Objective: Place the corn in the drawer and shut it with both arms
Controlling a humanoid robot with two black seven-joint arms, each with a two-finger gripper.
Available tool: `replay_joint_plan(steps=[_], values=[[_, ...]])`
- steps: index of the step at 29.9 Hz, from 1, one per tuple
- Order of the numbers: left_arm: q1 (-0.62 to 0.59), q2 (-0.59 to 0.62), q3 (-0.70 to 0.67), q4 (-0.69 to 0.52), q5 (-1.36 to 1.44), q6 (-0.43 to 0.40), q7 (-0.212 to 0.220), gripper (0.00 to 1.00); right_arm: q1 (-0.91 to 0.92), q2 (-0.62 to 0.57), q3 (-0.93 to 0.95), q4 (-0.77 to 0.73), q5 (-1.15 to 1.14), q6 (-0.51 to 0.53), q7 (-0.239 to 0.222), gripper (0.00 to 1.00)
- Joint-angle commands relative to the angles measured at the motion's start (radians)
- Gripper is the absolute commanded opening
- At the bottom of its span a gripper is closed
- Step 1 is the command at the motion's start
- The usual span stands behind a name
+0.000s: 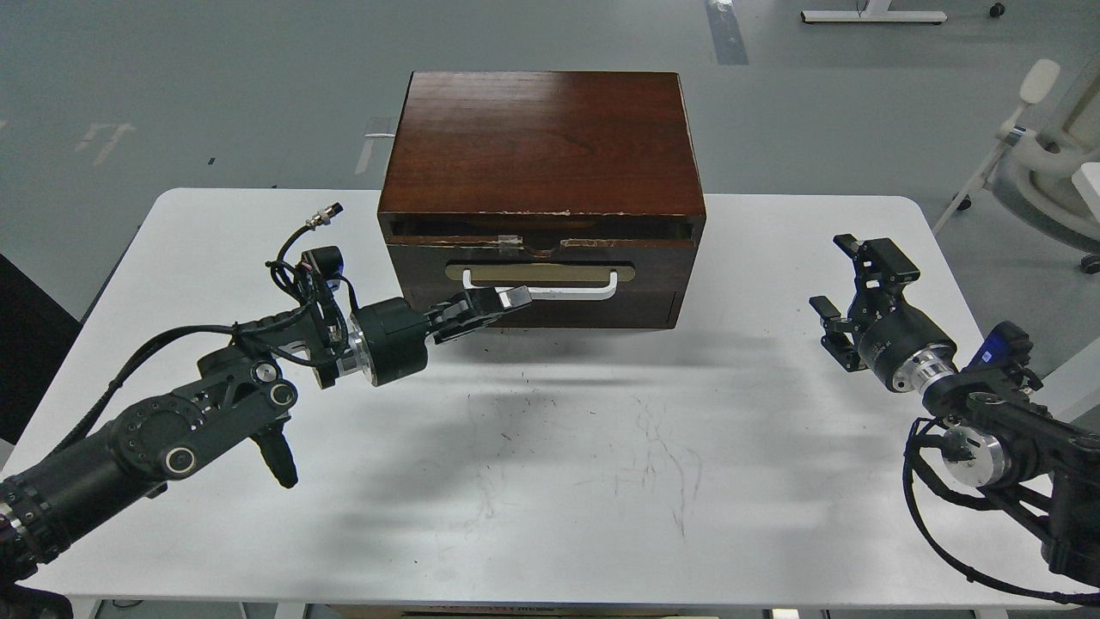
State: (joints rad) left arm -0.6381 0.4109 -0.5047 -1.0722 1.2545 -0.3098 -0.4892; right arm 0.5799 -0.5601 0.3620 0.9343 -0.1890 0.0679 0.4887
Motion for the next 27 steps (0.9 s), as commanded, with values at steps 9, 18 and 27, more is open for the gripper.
replay_joint_plan(steps=[9,18,27], values=[[-0.015,-0.024,-0.002,0.052,0.000,0.011,0.001,0.00,-0.002,0.000,0.000,0.000,-0.001,0.000,0.000,0.97],[-0.028,-0.026,-0.002,0.070,-0.001,0.008,0.001,0.00,-0.006,0.000,0.000,0.000,0.000,0.000,0.000,0.97],[-0.028,-0.027,-0.002,0.080,-0.001,0.017,0.001,0.00,-0.006,0.000,0.000,0.000,0.000,0.000,0.000,0.97]])
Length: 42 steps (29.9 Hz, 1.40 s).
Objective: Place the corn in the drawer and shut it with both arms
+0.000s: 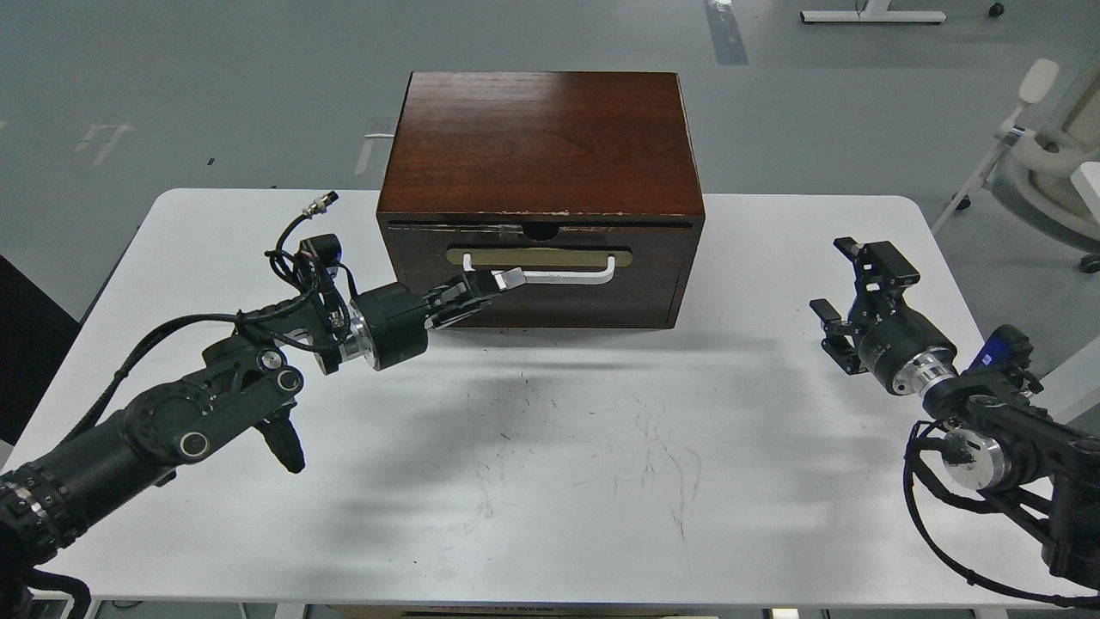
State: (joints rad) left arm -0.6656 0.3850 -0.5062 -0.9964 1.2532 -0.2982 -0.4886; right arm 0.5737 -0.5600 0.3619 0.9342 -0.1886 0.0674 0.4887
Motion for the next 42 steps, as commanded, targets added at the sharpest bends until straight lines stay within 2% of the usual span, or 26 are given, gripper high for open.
replay_joint_plan(steps=[1,8,15,17,21,23,24,25,26,27,28,37,42], values=[[0.001,-0.003,0.000,0.007,0.000,0.016,0.000,0.00,0.000,0.000,0.000,0.000,0.000,0.000,0.000,0.97],[0.000,-0.006,0.000,0.009,-0.001,0.018,0.000,0.00,0.000,0.000,0.000,0.000,-0.002,0.000,0.000,0.97],[0.003,0.015,0.011,-0.030,-0.050,-0.028,0.000,0.00,0.000,0.000,0.000,0.000,0.000,0.000,0.000,0.97],[0.008,0.032,0.012,-0.065,-0.072,-0.050,0.000,0.00,0.000,0.000,0.000,0.000,0.000,0.000,0.000,0.97],[0.027,0.158,0.009,-0.230,-0.148,-0.154,0.000,0.00,0.000,-0.003,0.006,0.000,0.000,0.000,0.000,0.97],[0.050,0.205,-0.001,-0.301,-0.201,-0.165,0.000,0.00,0.000,-0.003,0.012,0.000,0.000,0.000,0.000,0.97],[0.054,0.222,-0.003,-0.321,-0.224,-0.165,0.000,0.06,0.000,-0.004,0.014,0.000,0.000,0.000,0.000,0.97],[0.057,0.257,-0.011,-0.358,-0.279,-0.165,0.000,0.33,0.000,-0.005,0.014,0.000,0.000,0.000,0.000,0.97],[0.058,0.273,-0.015,-0.376,-0.308,-0.165,0.000,0.51,0.000,-0.003,0.014,0.000,0.000,0.000,0.000,0.97],[0.058,0.303,-0.026,-0.405,-0.374,-0.167,0.000,0.94,0.000,-0.003,0.014,0.000,0.000,0.000,0.000,0.97],[0.058,0.331,-0.041,-0.428,-0.443,-0.167,0.000,1.00,0.000,-0.003,0.014,0.000,0.000,0.000,0.000,0.97],[0.060,0.439,-0.163,-0.423,-0.764,-0.151,0.000,1.00,0.000,-0.003,0.040,0.000,0.000,-0.001,0.000,0.97],[0.133,0.480,-0.161,-0.317,-0.876,-0.154,0.000,1.00,-0.002,0.011,0.065,-0.003,0.000,-0.005,0.000,0.98]])
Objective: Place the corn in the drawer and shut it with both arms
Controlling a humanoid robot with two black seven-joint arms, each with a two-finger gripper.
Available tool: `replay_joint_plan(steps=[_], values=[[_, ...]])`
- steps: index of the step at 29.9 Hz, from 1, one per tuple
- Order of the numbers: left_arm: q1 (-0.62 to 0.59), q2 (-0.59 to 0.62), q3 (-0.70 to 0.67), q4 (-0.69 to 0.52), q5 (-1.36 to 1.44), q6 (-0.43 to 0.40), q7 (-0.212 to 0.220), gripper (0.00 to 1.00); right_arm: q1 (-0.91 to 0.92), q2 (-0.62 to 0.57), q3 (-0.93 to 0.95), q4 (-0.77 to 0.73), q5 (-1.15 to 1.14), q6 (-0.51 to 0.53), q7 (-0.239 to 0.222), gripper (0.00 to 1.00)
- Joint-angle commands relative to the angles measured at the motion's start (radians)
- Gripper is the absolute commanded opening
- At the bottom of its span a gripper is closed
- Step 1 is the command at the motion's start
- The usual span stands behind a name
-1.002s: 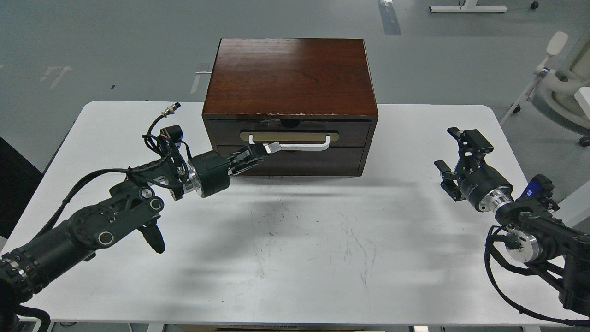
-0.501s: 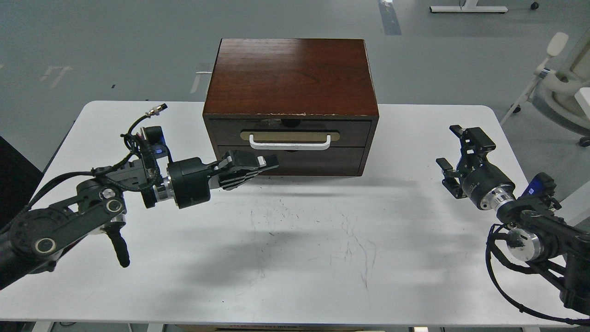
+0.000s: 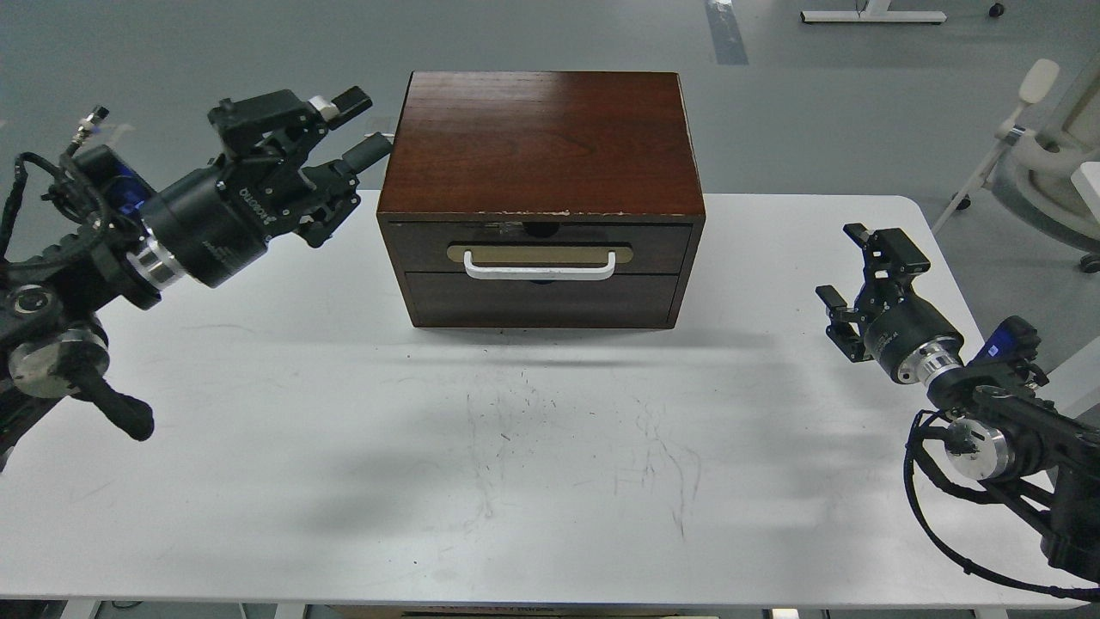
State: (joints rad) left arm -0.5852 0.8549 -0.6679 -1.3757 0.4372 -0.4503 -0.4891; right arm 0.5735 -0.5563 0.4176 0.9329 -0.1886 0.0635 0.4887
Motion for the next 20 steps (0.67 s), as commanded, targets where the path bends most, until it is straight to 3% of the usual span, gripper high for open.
replay_joint_plan(steps=[1,9,20], values=[[0.067,0.009,0.002,0.075,-0.071,-0.002,0.000,1.00,-0.001,0.007,0.009,-0.002,0.000,-0.001,0.000,0.98],[0.220,-0.025,0.007,0.197,-0.170,-0.014,0.000,1.00,-0.009,0.015,0.007,-0.002,-0.002,-0.001,0.000,1.00],[0.286,-0.117,0.002,0.267,-0.238,-0.008,0.000,1.00,-0.018,0.041,0.007,0.000,-0.002,-0.001,0.000,1.00]])
